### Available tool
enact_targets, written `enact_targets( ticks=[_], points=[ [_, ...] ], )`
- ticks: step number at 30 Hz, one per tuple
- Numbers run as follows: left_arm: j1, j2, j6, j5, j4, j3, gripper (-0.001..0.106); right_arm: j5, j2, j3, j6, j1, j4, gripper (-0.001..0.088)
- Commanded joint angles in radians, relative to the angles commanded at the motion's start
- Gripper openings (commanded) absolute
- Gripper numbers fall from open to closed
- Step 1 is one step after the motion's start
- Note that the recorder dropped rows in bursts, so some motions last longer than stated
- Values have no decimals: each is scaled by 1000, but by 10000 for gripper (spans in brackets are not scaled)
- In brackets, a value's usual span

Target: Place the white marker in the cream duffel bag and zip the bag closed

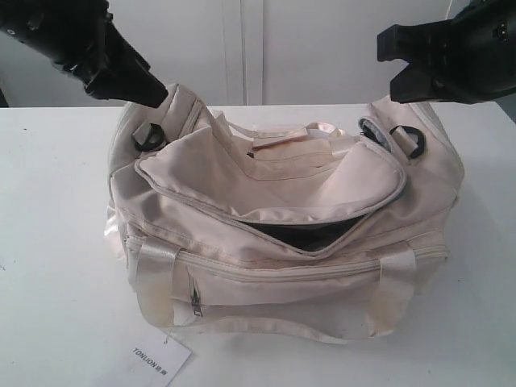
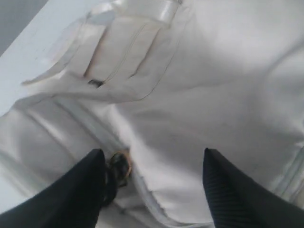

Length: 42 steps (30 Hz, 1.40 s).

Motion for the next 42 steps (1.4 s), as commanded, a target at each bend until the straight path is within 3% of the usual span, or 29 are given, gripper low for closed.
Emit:
enact_targets(
  ticks=[3,7,16,27,36,39,42],
  points=[
    [0,1,-215,-23,142,0,636,0,0,0,0,0,0,0],
    [0,2,-387,-25,245,0,636,0,0,0,0,0,0,0],
    [0,62,-535,9,285,2,636,0,0,0,0,0,0,0],
    [0,109,-541,29,225,2,636,0,0,0,0,0,0,0],
    [0,166,-430,50,18,2,618,-2,0,0,0,0,0,0],
    [0,170,-428,52,9,2,520,-2,0,0,-2,0,0,0],
    [0,170,-428,50,9,2,340,-2,0,0,-2,0,0,0]
  ],
)
